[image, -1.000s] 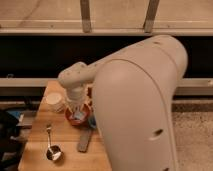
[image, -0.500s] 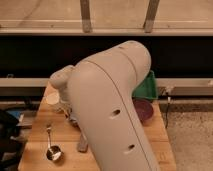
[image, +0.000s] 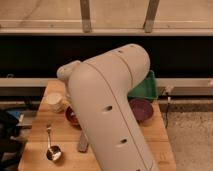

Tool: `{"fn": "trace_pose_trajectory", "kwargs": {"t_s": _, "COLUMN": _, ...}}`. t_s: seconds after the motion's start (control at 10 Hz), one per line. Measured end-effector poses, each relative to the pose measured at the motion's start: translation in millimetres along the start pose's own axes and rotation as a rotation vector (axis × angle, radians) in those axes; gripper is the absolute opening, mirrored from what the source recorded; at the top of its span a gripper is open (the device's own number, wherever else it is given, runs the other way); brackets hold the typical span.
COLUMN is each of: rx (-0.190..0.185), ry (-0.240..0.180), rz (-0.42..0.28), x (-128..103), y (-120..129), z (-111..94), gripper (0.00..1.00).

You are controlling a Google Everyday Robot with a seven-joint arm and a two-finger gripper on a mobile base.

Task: Place towel in red bowl

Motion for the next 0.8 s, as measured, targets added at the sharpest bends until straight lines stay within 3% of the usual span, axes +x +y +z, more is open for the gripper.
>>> {"fn": "trace_pose_trajectory", "kwargs": {"t_s": 0.2, "rx": -0.006, "ry": 0.021, "rz": 0.024, "x": 4, "y": -11, "z": 11, "gripper": 0.69}}
{"fn": "trace_pose_trajectory", "kwargs": {"t_s": 0.5, "rx": -0.032, "ry": -0.021, "rz": 0.051, "x": 8, "y": -23, "z": 1, "gripper": 0.69}}
{"fn": "trace_pose_trajectory", "kwargs": {"t_s": 0.8, "rx": -0.035, "ry": -0.026, "rz": 0.05, "x": 6, "y": -20, "z": 1, "gripper": 0.69}}
